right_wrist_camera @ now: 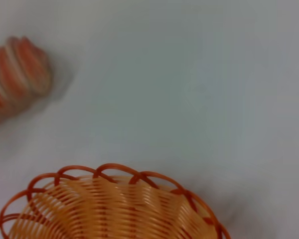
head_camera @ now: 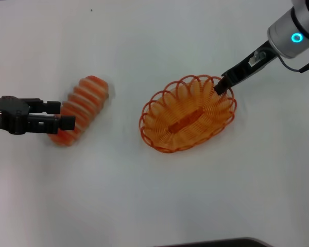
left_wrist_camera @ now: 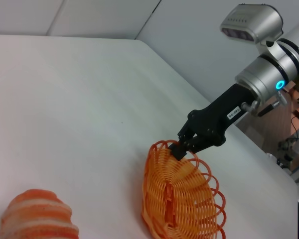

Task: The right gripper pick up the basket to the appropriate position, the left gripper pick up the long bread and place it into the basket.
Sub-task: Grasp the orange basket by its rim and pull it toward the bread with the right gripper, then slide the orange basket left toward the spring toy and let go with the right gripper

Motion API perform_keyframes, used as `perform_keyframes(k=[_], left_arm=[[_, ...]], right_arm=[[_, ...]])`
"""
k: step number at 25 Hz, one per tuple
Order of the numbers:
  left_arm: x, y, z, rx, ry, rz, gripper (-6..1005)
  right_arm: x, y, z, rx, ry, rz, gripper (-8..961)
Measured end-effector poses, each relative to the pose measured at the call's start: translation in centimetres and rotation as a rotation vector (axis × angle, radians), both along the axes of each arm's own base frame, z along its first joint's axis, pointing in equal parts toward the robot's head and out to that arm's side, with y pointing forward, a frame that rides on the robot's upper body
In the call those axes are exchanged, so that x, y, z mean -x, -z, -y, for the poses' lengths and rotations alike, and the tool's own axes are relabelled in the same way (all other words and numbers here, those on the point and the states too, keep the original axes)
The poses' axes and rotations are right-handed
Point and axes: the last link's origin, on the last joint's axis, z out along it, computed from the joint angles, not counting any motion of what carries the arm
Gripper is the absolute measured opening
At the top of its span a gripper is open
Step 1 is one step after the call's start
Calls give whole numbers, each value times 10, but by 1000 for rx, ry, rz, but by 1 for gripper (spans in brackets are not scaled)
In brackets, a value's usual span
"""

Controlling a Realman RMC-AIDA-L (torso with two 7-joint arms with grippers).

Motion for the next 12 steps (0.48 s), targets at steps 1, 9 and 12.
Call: perform_keyframes(k=[1,9,12], left_arm=[[0,0,0,-1,0,0,835],[1,-4,-2,-24,-8,4,828],[2,-7,-3,-42,-15,13,825]], right_arm=[[0,-3,0,-6,7,-28,124],[-19,-45,4,-157,150,-352,72],[-35,-48,8,-210,216,-413,69]])
